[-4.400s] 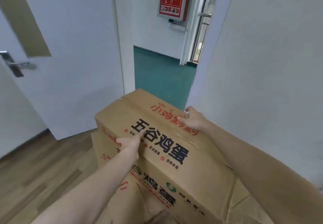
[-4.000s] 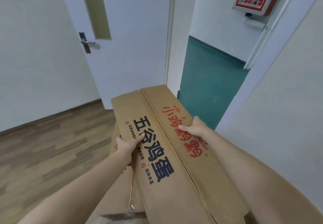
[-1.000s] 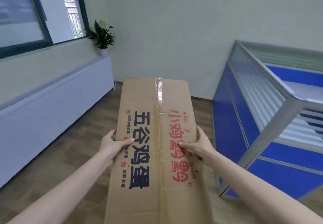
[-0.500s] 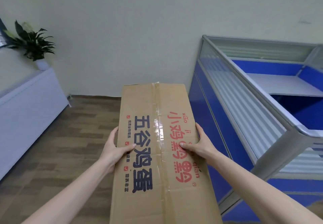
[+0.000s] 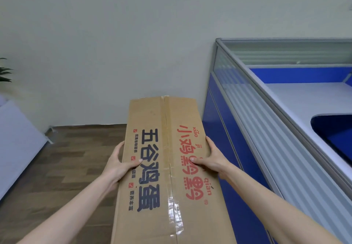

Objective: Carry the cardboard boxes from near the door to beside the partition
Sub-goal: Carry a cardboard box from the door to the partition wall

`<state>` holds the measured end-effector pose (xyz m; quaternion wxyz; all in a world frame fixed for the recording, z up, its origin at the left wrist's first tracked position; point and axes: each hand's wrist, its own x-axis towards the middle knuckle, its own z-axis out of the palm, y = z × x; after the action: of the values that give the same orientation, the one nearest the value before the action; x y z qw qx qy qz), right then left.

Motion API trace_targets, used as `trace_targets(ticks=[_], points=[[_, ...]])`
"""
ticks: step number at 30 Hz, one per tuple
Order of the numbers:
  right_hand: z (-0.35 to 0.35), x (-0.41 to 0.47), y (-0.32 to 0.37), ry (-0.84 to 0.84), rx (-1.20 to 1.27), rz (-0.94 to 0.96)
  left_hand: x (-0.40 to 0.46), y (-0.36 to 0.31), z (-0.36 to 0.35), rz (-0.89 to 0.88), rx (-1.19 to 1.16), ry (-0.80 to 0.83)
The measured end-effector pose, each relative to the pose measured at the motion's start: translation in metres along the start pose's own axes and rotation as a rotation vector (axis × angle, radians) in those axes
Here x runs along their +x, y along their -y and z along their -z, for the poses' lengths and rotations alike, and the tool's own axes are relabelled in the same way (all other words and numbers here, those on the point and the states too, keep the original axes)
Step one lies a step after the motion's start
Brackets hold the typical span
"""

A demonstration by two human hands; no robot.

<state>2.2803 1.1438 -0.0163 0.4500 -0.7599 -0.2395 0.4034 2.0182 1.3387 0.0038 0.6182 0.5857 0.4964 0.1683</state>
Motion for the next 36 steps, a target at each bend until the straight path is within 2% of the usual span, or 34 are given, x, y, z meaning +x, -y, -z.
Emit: trace_targets(ticks=[6, 16, 23, 30, 36], points=[[0.041, 0.142, 0.05, -0.018, 0.01, -0.032, 0.139, -0.063, -0.036, -0.012, -0.039, 0.015], [0.076, 0.447, 0.097, -0.08, 0.037, -0.154, 0.471, -0.122, -0.096, 0.053, -0.061, 0.124], [0.098, 0.606, 0.098, -0.143, 0.105, -0.256, 0.644, -0.145, -0.144, 0.133, -0.072, 0.161], [0.126, 0.745, 0.022, -0.174, 0.139, -0.333, 0.781, -0.103, -0.224, 0.182, -0.012, 0.16], [0.14, 0.851, -0.114, -0.184, 0.136, -0.364, 0.89, 0.007, -0.308, 0.188, 0.097, 0.154]])
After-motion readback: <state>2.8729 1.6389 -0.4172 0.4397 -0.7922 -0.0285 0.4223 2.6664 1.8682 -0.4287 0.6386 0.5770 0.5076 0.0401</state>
